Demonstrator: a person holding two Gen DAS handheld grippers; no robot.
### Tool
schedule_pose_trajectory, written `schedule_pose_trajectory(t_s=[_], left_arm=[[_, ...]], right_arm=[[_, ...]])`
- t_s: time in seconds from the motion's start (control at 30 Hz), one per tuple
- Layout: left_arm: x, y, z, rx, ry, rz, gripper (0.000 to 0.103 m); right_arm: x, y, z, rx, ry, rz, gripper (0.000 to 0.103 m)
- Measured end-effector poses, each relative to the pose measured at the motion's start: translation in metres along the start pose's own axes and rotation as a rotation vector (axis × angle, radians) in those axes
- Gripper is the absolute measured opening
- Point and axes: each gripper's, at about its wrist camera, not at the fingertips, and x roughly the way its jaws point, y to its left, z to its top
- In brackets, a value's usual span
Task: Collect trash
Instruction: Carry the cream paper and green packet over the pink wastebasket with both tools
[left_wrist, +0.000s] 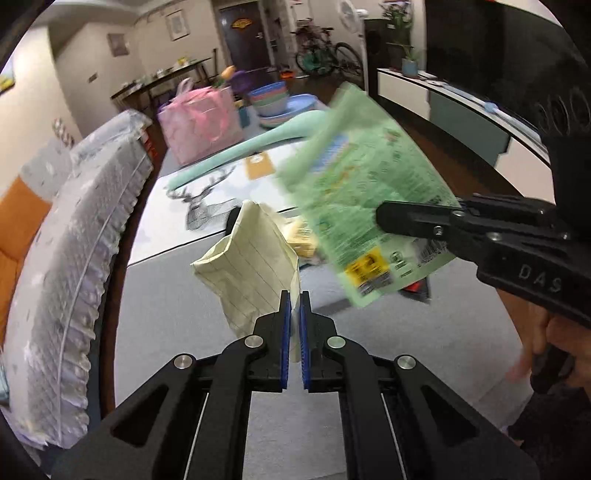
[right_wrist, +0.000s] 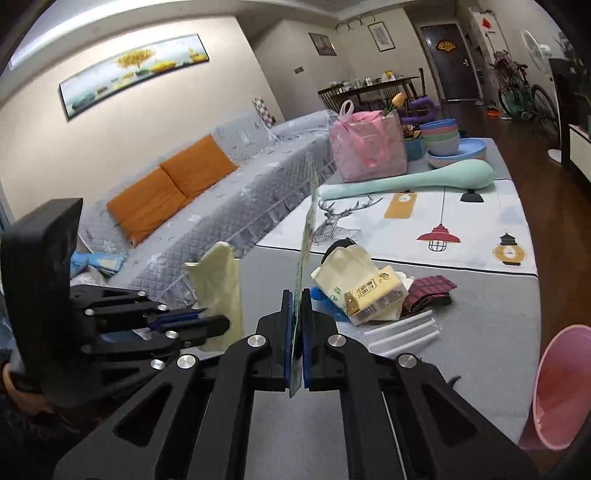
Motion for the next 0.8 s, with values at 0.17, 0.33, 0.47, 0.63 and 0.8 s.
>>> schedule_pose_trajectory(t_s=[0.17,0.33,0.47,0.63,0.8], left_arm=[[-0.001,-0.021,0.001,0.014,0.033,0.000,0.004],[-0.010,-0.032,0.004,0.005,0.030,0.028,0.005],[-0.009,-0.040,0.004,0.009,0.052,0.030,0.005],[0.003,-0.050,0.014,-0.015,0.099,0.034,0.005],[0.015,-0.066,0.036,-0.024,0.107,0.023,0.005]], right_arm=[[-0.019,0.000,0.001,-0.022,0.020,-0.042,0.005],[-0.025,-0.014,-0.008,-0.014,0.033,-0.090,0.006],[-0.021,-0.025,-0.008,0.002,0.044,-0.097,0.006],[-0.031,-0.031,-0.004,0.011,0.016,-0.060,0.005],[-0.048,-0.047,0.001,0.022,-0.023,-0.065,0.005]])
